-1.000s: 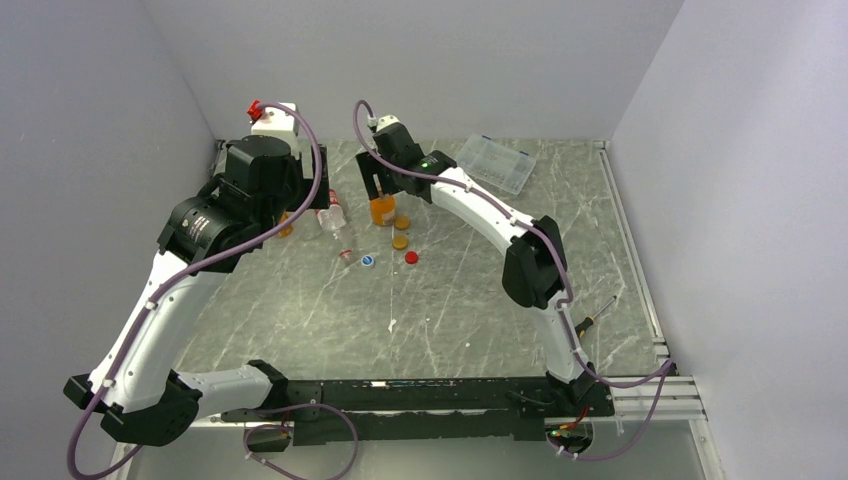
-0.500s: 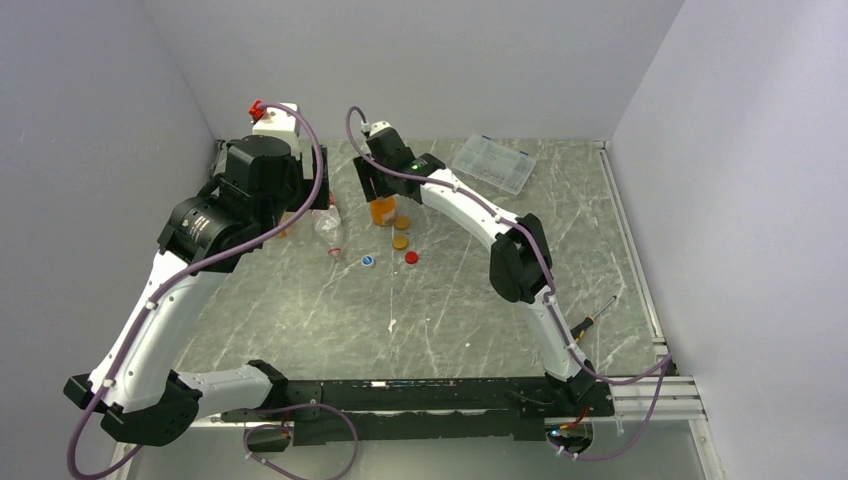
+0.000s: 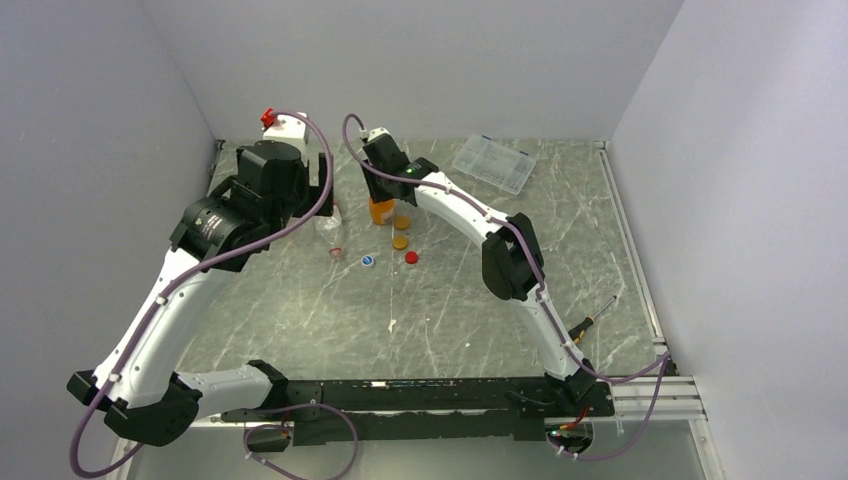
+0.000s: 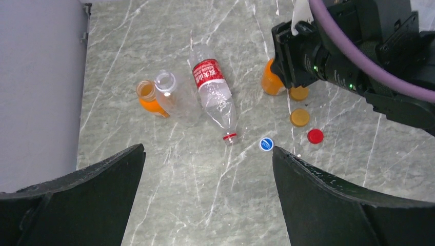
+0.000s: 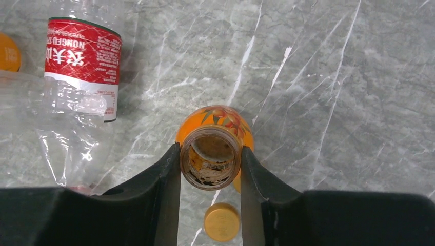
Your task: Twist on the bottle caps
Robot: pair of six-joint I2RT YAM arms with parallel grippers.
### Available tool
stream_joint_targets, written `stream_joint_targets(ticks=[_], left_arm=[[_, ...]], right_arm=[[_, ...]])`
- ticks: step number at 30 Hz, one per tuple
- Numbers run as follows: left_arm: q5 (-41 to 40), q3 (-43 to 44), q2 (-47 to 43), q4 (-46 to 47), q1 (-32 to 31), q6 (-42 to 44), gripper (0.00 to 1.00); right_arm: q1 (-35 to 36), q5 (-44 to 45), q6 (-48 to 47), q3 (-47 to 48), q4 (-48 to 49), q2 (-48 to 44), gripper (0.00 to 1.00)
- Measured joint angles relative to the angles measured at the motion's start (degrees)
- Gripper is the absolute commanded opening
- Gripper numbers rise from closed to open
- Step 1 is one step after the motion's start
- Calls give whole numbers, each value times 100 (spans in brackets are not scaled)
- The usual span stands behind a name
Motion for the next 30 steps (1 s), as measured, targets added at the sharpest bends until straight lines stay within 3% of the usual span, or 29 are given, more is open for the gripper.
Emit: stream_joint_targets(ticks=[5, 10, 20, 30], left_arm=[[245, -413, -68, 238, 7, 81, 99], [837, -1102, -212, 789, 17, 278, 99], [2531, -2645, -472, 2433, 17, 1154, 99], [4811, -3126, -697, 3685, 33, 2326, 99]], right_arm=[[0, 11, 9, 50, -42, -4, 16], [-24, -57, 72, -70, -308, -313, 13], [-761, -1421, 798, -1808, -498, -3023, 10], [-933, -2835, 1207, -3740, -321, -4852, 12]])
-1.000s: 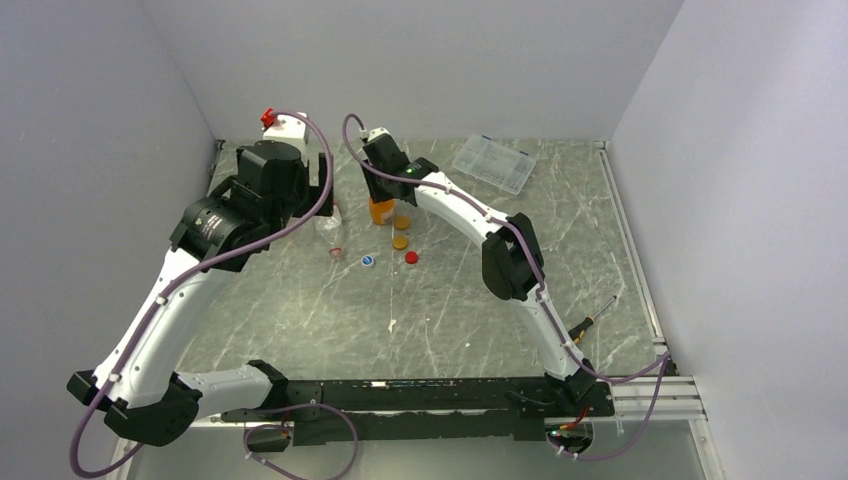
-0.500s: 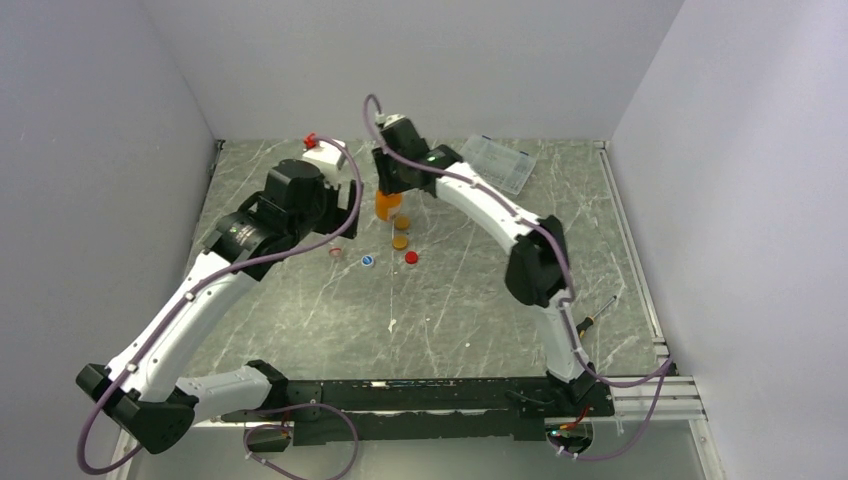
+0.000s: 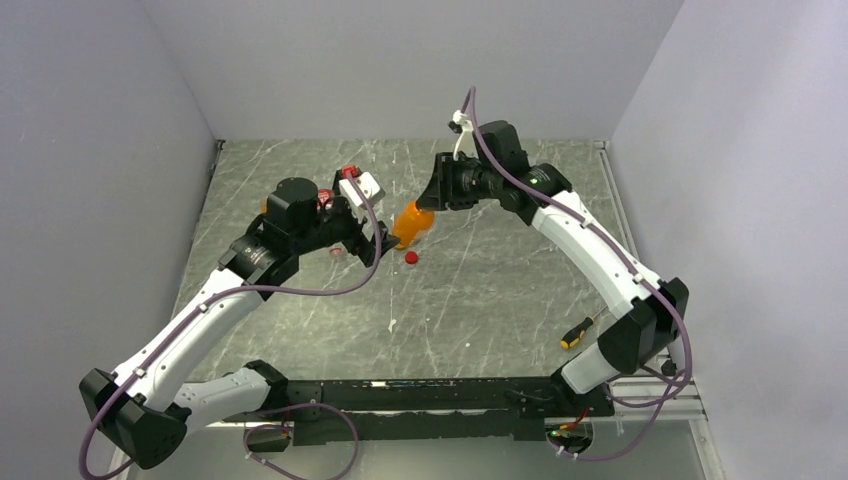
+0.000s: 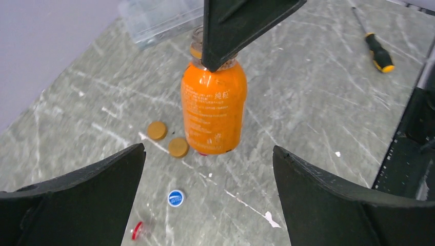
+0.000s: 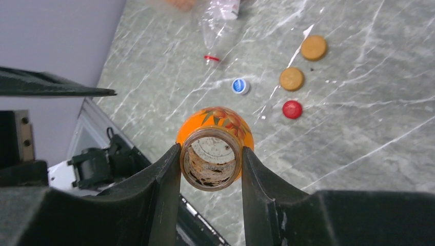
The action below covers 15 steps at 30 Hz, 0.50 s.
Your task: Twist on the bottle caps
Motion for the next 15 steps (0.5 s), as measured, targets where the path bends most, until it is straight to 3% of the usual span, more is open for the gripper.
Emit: stream_joint_targets(ticks=[6, 15], left_arm=[[927, -144, 42, 385, 31, 168, 99], [1613, -308, 138, 885, 197, 157, 99]], right_arm=[[-120, -579, 190, -313, 153, -525, 12], [-122, -1235, 376, -313, 514, -723, 12]])
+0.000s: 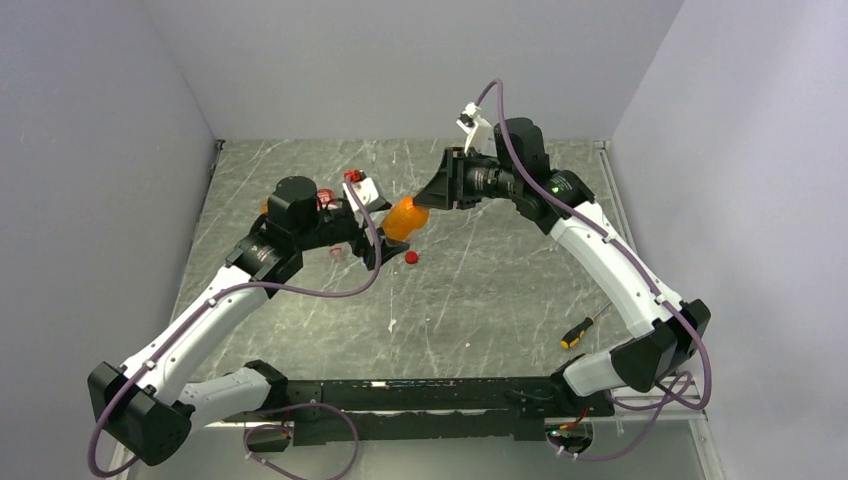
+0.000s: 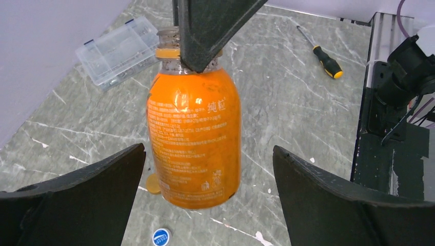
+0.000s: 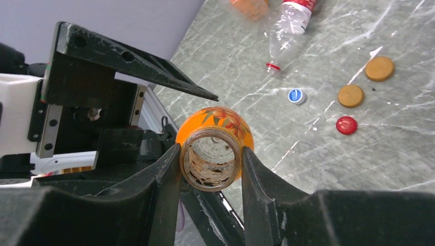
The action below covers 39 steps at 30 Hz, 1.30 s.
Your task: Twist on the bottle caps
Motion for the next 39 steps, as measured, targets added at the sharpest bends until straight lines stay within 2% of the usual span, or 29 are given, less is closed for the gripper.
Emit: stream_joint_targets(ticks=[4, 16, 27, 29, 30, 34, 36, 38, 39], left_arm=[[310, -48, 44, 258, 146, -136, 99], [1128, -94, 352, 682, 409, -590, 85], [1436, -83, 608, 925, 472, -1088, 49], [1405, -83, 619, 946, 472, -1187, 44], [1381, -83, 616, 951, 472, -1224, 40], [1158, -83, 573, 935, 450, -1325, 32], [883, -83, 516, 831, 446, -1331, 29], [507, -83, 455, 662, 474, -1338, 28], [313, -81, 431, 577, 487, -1344, 28]], right_arm=[[0, -160, 59, 0, 85, -2, 13], [-2, -313, 120, 0, 216, -131, 13], [-15, -214, 142, -2, 227, -166, 17], [-15, -162, 151, -2, 232, -166, 25], [-15, -131, 166, -2, 247, -166, 33], [-11, 11, 205, -17, 313, -166, 76], [-2, 166, 216, -31, 313, -181, 91], [-4, 420, 199, -33, 297, -219, 99], [-4, 535, 203, -33, 284, -240, 99]])
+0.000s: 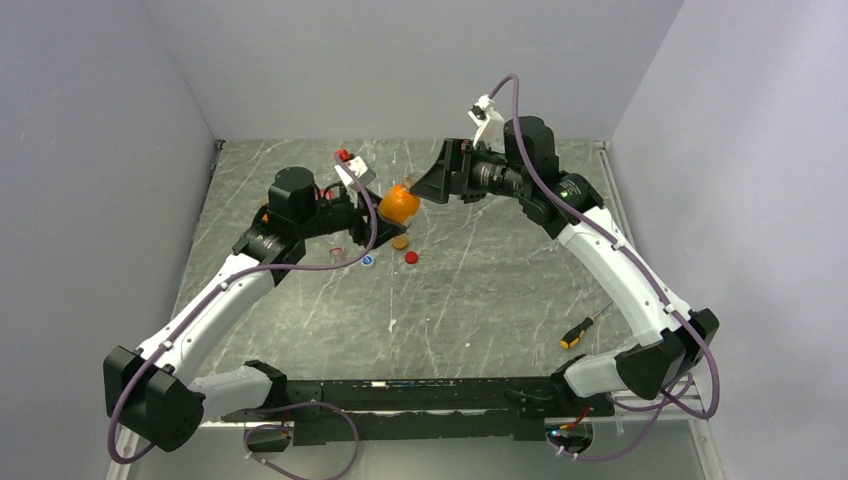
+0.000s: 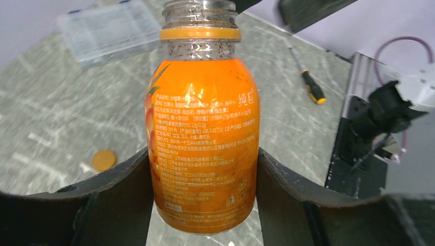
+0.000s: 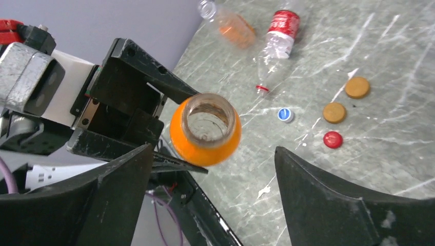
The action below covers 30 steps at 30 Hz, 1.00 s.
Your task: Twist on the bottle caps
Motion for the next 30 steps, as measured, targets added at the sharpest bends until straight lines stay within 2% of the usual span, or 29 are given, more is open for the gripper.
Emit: stream_joint_targets(ticks=[5, 9, 13, 16, 20, 23, 30], left_arm=[[-1204, 107, -74, -579, 90, -2, 27], [-2271, 356, -153, -1152, 149, -2, 26], [-3097, 629, -374, -1552, 184, 11, 25], [-3329, 756, -573, -1727, 184, 17, 25], [-3515, 970, -820, -1906, 184, 26, 26], [-3604, 1104, -911, -2033, 184, 50, 26], [-3779, 1211, -968, -2280, 184, 131, 26]], right_arm=[[-11, 1027, -109, 48, -245, -76, 100], [-26, 1886, -238, 190, -470, 260, 99], [7, 2328, -374, -225, -120, 822, 89], [109, 2538, -479, -304, 9, 1578, 82], [389, 2848, -634, 48, 122, 3034, 80], [713, 2983, -682, 293, 107, 3679, 78], [1228, 3331, -748, 927, 57, 4457, 74]])
